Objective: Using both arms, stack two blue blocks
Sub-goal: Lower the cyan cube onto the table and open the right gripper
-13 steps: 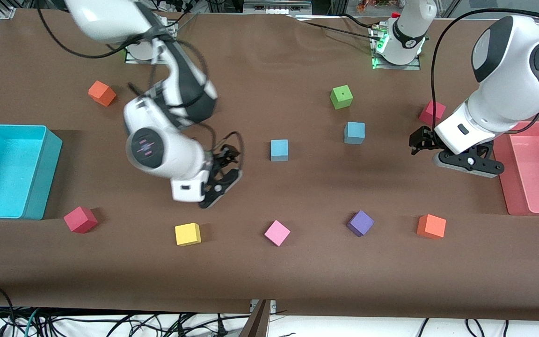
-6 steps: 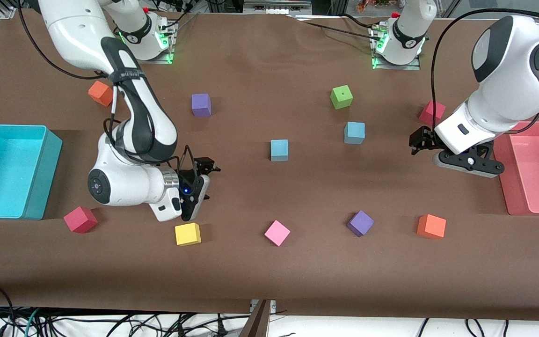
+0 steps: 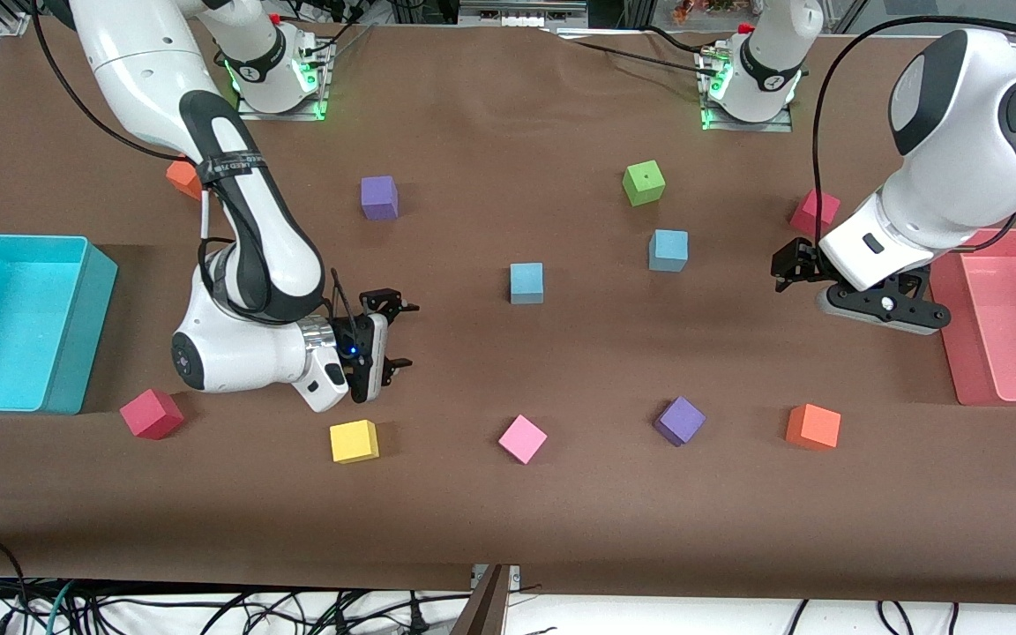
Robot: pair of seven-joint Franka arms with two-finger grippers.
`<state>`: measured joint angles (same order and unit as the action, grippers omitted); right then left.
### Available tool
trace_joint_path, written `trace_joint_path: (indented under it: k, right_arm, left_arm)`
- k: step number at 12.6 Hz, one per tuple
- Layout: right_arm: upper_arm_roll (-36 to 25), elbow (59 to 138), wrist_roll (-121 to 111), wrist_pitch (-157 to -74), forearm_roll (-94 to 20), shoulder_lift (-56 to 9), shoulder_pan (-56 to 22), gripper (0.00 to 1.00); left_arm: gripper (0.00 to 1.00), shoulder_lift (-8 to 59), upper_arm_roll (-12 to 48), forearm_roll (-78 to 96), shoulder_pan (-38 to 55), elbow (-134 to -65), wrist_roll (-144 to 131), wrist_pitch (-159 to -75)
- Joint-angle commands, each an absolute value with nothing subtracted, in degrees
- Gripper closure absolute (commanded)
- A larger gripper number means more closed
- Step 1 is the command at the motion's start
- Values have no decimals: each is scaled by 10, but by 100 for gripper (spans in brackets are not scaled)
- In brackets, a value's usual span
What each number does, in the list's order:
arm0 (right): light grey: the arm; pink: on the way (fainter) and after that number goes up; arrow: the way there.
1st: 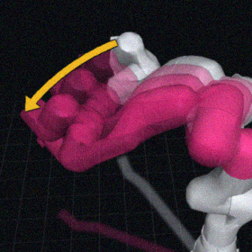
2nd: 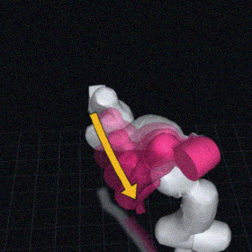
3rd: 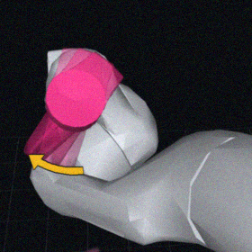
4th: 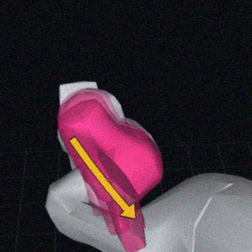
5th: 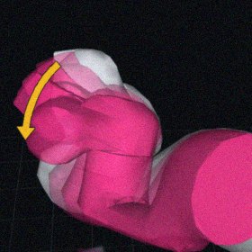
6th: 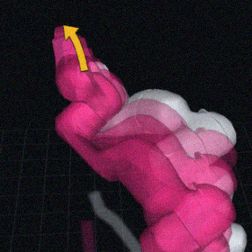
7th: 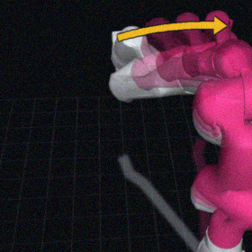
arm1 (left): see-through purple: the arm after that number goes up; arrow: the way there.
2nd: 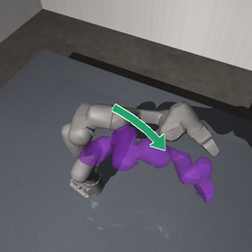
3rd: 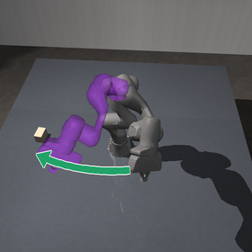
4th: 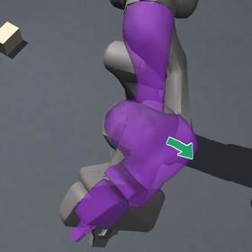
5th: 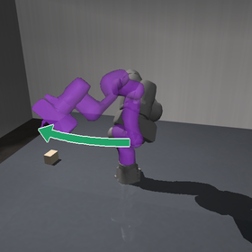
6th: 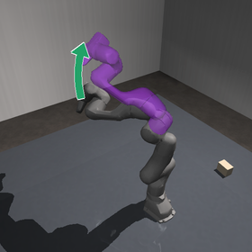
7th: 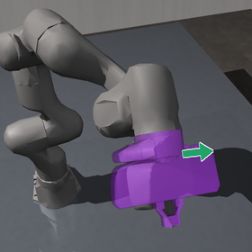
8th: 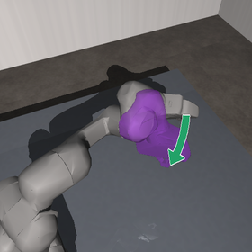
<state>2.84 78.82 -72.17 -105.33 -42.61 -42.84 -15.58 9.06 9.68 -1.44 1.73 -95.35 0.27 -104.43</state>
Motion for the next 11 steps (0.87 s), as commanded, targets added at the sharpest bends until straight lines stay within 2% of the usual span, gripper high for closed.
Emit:
trace_joint_path:
  k: [1,3,8,11]
  right_arm:
    - [38,802,-756,-1047,-446,-432,-154,0]
    - [39,810,-865,-1082,-460,-445,-163,0]
    - [39,902,-1110,-1153,-634,-447,-174,0]
    - [39,924,-1176,-1168,-678,-461,-187,0]
  left_arm:
    - [0,93,97,-27,18,-944,7,-1043]
    - [0,94,97,-27,18,-944,8,-1043]
    - [0,94,97,-27,16,-945,8,-1043]
    - [0,94,96,-27,14,-945,9,-1043]
